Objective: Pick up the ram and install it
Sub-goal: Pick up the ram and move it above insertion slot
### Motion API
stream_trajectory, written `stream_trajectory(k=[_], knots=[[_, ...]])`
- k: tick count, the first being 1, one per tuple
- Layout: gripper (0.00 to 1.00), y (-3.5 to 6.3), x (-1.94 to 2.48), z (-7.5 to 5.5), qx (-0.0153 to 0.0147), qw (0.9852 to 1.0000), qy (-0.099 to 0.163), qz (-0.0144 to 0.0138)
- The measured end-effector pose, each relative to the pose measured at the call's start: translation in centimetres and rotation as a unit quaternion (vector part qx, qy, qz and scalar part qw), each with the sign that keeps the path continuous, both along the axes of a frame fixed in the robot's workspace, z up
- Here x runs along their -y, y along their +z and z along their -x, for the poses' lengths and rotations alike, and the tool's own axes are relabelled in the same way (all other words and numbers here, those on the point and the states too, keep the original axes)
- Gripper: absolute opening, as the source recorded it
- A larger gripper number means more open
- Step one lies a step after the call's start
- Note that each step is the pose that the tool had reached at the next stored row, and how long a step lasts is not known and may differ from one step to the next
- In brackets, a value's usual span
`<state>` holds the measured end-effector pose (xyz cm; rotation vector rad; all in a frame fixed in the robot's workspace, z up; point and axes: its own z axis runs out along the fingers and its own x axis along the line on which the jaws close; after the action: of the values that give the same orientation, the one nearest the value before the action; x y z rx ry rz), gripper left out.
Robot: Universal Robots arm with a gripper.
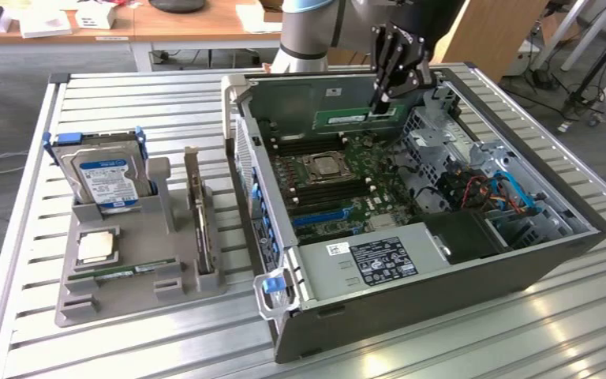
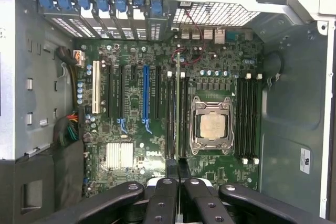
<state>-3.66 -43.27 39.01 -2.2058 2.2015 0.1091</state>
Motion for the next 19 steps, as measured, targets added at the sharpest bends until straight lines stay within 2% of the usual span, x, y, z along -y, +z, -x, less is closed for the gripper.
stream_trajectory(k=[11, 19], knots=[[0.12, -1.05, 0.00, 0.0, 0.0000, 1.0000, -0.002, -0.0067], [0.12, -1.19, 0.00, 0.0, 0.0000, 1.0000, -0.002, -0.0074]])
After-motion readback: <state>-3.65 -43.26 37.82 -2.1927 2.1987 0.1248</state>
